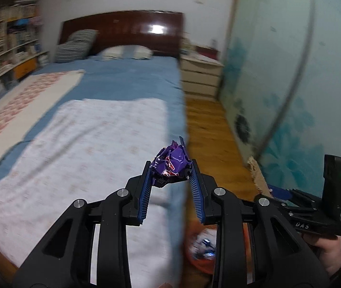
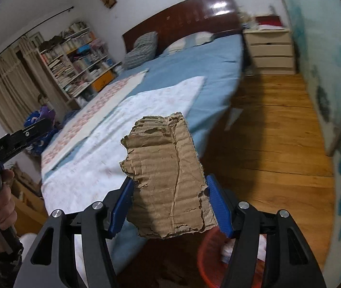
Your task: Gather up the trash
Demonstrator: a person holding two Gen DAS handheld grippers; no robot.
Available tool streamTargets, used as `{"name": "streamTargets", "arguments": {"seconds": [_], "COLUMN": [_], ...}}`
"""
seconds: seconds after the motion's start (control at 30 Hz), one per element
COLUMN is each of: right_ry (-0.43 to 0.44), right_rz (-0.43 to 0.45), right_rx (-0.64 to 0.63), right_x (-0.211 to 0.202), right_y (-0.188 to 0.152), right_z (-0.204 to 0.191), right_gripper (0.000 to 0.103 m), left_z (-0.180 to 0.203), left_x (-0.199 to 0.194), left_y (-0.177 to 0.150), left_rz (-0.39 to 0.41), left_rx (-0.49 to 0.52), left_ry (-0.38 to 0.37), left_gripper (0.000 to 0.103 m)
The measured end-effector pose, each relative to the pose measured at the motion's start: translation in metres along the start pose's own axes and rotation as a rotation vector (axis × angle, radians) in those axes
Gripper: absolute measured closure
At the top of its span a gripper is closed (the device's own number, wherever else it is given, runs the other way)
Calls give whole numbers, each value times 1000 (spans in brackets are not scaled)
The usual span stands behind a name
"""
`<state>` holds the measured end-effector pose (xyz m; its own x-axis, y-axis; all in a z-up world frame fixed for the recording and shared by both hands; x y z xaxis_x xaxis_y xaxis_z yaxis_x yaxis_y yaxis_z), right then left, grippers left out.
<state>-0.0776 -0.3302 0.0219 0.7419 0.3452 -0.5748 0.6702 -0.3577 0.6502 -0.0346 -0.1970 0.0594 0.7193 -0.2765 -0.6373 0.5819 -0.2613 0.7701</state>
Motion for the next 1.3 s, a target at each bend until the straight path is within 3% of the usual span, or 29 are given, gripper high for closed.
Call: {"name": "streamTargets", "arguments": {"seconds": [0.17, 0.33, 0.47, 0.7, 0.87, 1.1, 1.2, 1.3], "right_ry": [-68, -137, -195, -204, -214, -251, -245, -261], "right_rz": [-27, -73, -135, -270, -352, -392, -401, -388], "right_rx": [97, 140, 177, 379, 473, 442, 468, 455], "right_x": [-46, -57, -46, 13, 53, 72, 69, 60], "right_y": [-54, -78, -101, -133, -145, -150, -154, -149], "right_z": [37, 83, 127, 201, 232, 235, 246, 247], "right_gripper": [42, 42, 42, 42, 42, 42, 39, 27], "left_z": [77, 131, 170, 182, 194, 195, 197, 200], "left_x": [23, 76, 133, 212, 236, 249, 250, 250], "left_y": [-43, -81, -114, -181, -205, -207, -205, -206], "left_rz": [-82, -169, -289, -535, -578, -580, -585, -587], "left_rx": [112, 221, 300, 314, 336, 347, 345, 354], "left_ry": [-108, -125, -173, -103, -74, -72, -77, -80], "left_gripper": [72, 72, 72, 71, 70, 70, 67, 63]}}
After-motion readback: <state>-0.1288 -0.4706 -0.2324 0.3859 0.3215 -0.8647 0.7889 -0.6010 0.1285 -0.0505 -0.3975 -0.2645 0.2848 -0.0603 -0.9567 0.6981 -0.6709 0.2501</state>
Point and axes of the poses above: each gripper's, at about its wrist camera, not at the fingertips, and x roughly the way its jaws point, z to its right, y to its top, the point moved 2 cm from there along x, roughly the way its jaws point, and after that the axes turned 13 degrees about y, right-handed, at the moved point
